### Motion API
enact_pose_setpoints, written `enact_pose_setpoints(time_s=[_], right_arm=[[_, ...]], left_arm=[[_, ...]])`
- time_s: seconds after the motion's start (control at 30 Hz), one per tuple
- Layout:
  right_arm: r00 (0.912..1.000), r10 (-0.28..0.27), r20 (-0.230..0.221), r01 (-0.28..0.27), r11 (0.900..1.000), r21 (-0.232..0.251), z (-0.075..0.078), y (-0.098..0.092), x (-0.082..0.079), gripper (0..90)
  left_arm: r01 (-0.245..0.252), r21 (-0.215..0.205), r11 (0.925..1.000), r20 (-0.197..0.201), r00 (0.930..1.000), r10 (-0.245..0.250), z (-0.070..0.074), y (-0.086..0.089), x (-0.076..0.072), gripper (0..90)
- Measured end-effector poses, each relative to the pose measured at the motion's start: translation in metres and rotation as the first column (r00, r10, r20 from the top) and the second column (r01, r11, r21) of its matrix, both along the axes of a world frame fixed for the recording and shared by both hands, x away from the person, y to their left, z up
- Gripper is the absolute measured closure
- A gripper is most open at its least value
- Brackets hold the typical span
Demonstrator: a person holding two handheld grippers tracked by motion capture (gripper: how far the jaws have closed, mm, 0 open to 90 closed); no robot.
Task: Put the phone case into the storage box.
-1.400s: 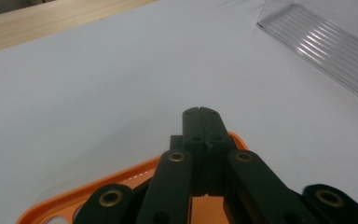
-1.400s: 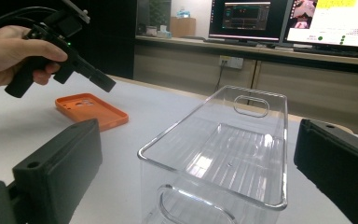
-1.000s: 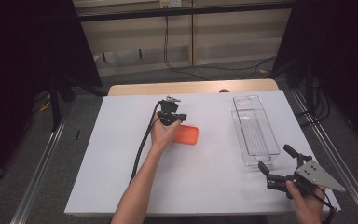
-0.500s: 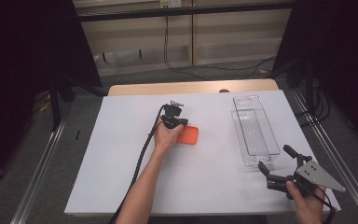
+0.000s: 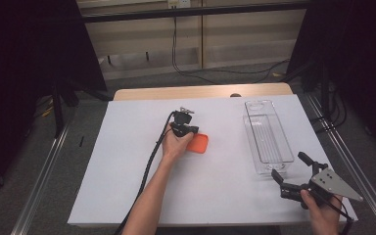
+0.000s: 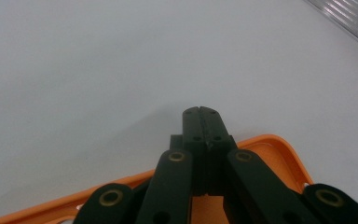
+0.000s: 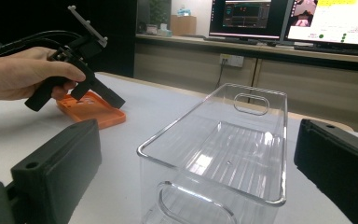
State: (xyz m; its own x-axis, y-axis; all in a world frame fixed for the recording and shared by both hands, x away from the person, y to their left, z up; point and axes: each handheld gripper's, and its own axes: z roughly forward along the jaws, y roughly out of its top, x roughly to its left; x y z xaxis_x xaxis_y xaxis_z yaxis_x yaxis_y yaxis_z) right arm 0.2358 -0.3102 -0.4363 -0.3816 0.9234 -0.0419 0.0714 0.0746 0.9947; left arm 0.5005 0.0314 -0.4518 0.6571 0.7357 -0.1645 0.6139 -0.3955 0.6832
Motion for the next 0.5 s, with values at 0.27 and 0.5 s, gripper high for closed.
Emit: enact_pose_setpoints(time_s=[0.27, 0.5], right_arm=[[1.0000, 0.005, 0.001, -0.005, 1.000, -0.002, -0.0003, 0.0006, 0.0004, 0.4], [1.0000, 0.001, 0.002, -0.001, 1.000, -0.004, -0.0002, 0.0006, 0.0003, 0.4]], left_arm=[[0.019, -0.004, 0.9998, -0.001, 0.9998, -0.019, 0.0008, 0.0023, -0.0047, 90.0], [0.035, 0.006, 0.9994, -0.008, 0.9994, -0.035, 0.0012, 0.0048, -0.0093, 90.0]])
